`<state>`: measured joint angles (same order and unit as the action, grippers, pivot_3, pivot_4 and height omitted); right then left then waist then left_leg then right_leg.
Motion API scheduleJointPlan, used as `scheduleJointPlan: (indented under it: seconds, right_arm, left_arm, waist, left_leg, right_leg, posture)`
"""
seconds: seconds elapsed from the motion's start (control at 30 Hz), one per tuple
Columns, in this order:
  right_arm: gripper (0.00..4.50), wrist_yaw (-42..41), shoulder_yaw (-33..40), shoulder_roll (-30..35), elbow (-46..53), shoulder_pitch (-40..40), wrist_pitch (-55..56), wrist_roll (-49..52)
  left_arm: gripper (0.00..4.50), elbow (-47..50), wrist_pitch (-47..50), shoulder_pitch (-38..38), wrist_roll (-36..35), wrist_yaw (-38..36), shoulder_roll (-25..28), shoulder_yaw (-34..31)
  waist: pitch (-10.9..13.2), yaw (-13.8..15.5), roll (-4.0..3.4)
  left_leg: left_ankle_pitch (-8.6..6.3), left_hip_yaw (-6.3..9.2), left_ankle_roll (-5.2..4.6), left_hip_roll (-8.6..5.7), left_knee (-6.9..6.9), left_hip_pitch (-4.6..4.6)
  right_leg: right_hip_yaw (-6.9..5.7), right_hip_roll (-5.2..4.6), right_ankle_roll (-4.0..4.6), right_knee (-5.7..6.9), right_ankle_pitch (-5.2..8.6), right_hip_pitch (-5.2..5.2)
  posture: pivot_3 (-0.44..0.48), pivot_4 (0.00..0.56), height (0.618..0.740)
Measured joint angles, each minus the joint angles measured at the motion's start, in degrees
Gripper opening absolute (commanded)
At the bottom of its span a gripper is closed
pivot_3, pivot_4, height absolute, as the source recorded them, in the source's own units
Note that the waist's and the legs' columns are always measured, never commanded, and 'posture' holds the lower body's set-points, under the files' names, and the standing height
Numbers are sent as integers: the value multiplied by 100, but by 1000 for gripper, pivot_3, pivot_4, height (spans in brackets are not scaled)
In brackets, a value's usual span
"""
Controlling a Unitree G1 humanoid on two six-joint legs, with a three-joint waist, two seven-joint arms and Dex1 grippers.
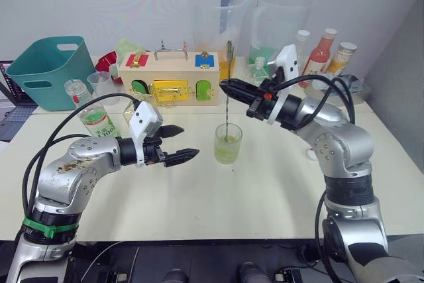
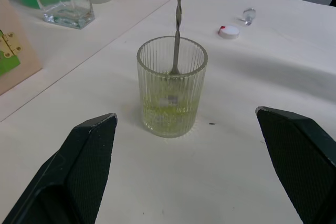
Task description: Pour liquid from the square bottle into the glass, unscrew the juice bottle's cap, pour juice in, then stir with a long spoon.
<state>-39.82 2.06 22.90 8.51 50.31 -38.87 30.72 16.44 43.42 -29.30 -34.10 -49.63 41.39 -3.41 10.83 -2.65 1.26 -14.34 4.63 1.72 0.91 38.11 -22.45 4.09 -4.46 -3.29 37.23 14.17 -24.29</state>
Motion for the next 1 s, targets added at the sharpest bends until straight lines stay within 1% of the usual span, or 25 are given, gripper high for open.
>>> scheduleJointPlan:
  seconds: [0.1,0.33,0.53,0.7,0.83,1.0]
  right_arm:
    - [0,13,134,224,32,116,-159,145]
    - [0,172,478,401,322,534,-546,595]
    - [0,230,487,514,337,427,-704,657]
    - [0,227,176,750,342,109,-789,522]
    - [0,223,131,844,342,88,-795,495]
    - [0,242,149,793,339,118,-814,614]
  left_arm:
    - [4488,-71,-137,44,-2,-47,-3,-111]
    - [4488,-90,-271,255,-95,-197,-26,-233]
    - [4488,-93,-349,255,-108,-275,-10,-231]
    - [4488,-96,-381,291,-73,-339,1,-221]
    - [4488,-105,-470,310,-31,-357,0,-215]
    - [4488,-151,-575,344,18,-360,-4,-216]
  waist:
    - [0,1,0]
    - [0,2,0]
    - [0,10,0]
    - [0,5,0]
    - [0,-2,0]
    - [0,4,0]
  left_leg:
    - [0,0,0,0,0,0]
    - [0,-1,0,1,0,0]
    - [0,-1,0,0,0,-1]
    - [0,-1,0,1,0,-1]
    - [0,-1,0,1,0,-1]
    - [0,-1,0,1,0,-2]
  right_leg:
    - [0,0,0,-1,0,0]
    - [0,0,0,-1,0,2]
    - [0,-1,0,-2,0,1]
    - [0,0,0,-3,0,0]
    - [0,1,0,-2,0,0]
    - [0,0,0,-3,0,0]
  posture:
    - [0,150,740]
    - [0,150,740]
    - [0,150,740]
    - [0,150,740]
    - [0,150,740]
    - [0,150,740]
